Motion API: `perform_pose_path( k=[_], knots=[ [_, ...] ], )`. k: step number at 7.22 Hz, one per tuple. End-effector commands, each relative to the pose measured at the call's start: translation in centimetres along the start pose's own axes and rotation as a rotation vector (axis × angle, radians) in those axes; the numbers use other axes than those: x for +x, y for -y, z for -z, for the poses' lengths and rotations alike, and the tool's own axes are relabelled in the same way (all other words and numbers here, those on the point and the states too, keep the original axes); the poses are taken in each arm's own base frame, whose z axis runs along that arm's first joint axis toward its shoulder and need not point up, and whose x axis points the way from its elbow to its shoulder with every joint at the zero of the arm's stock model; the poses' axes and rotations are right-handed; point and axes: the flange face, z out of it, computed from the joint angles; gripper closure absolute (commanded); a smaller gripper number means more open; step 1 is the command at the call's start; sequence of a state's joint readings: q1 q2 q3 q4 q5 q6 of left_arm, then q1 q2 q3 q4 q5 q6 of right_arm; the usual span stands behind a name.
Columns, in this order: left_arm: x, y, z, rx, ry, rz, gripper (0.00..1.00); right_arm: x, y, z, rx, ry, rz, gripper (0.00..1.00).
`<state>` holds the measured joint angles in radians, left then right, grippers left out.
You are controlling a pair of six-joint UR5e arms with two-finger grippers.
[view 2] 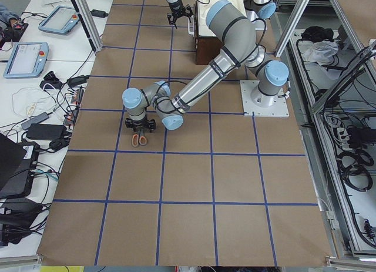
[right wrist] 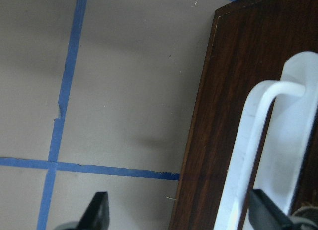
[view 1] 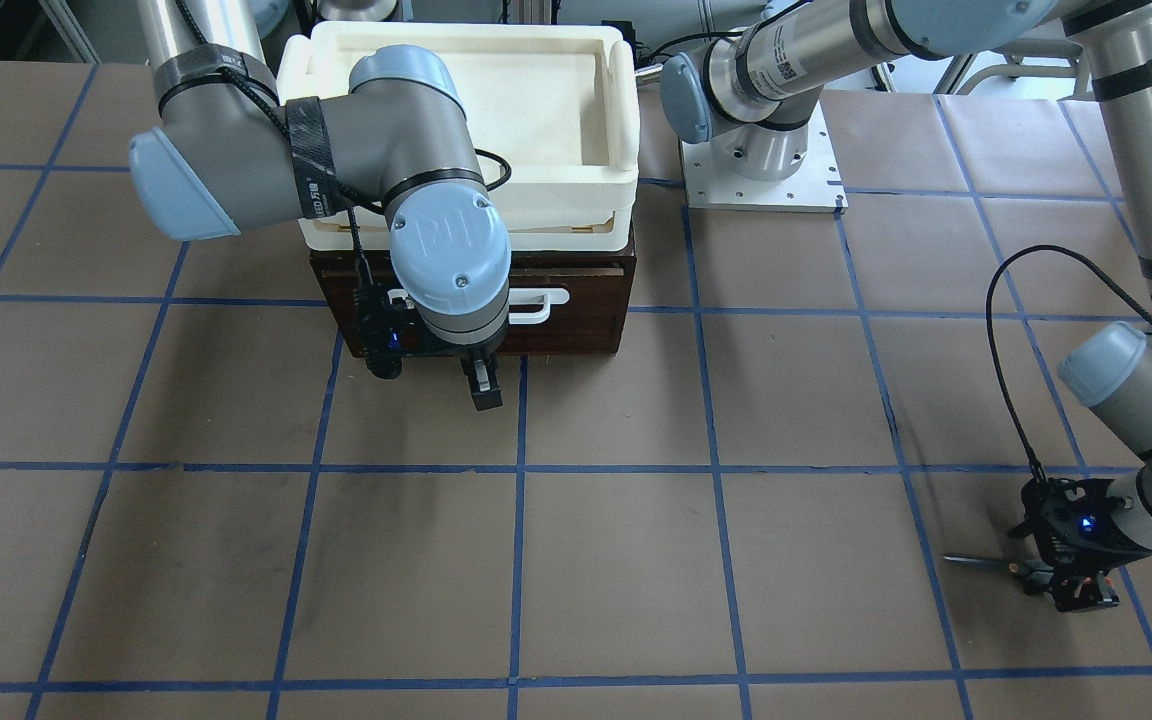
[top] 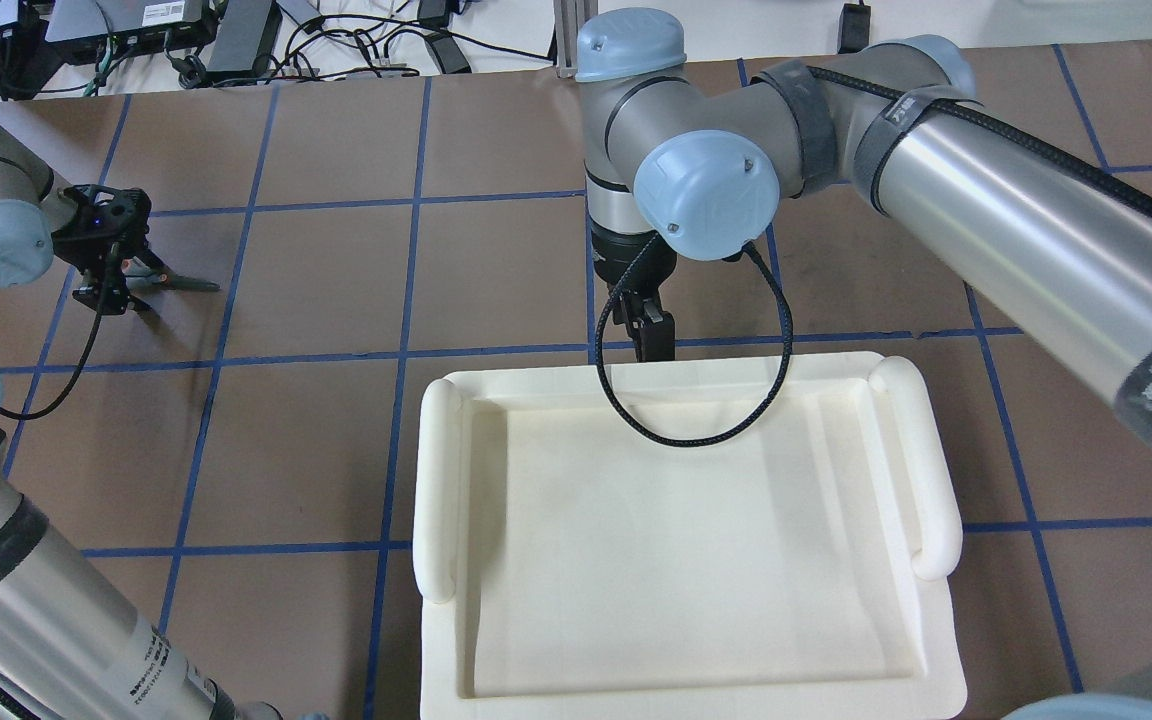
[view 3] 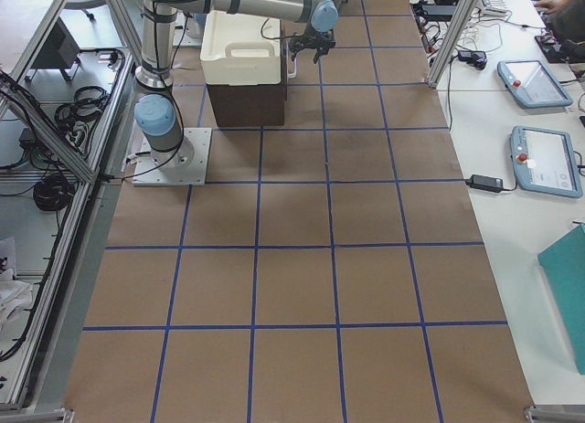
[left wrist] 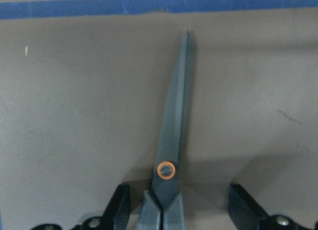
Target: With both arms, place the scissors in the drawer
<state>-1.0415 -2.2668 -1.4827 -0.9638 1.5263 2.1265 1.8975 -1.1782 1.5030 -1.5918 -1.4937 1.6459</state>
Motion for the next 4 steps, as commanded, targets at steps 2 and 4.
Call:
perform_pose_path(
  k=[2, 4],
  knots=[
    [-0.01, 0.04, 0.03, -0.002, 0.009, -0.003, 0.4, -0.04, 0.03, -0.11, 0.002, -0.003, 0.001, 0.0],
    [-0.02, 0.05, 0.03, -0.001, 0.01, -0.003, 0.48, -0.45, 0.02, -0.85, 0.0, -0.018, 0.002, 0.0]
  ],
)
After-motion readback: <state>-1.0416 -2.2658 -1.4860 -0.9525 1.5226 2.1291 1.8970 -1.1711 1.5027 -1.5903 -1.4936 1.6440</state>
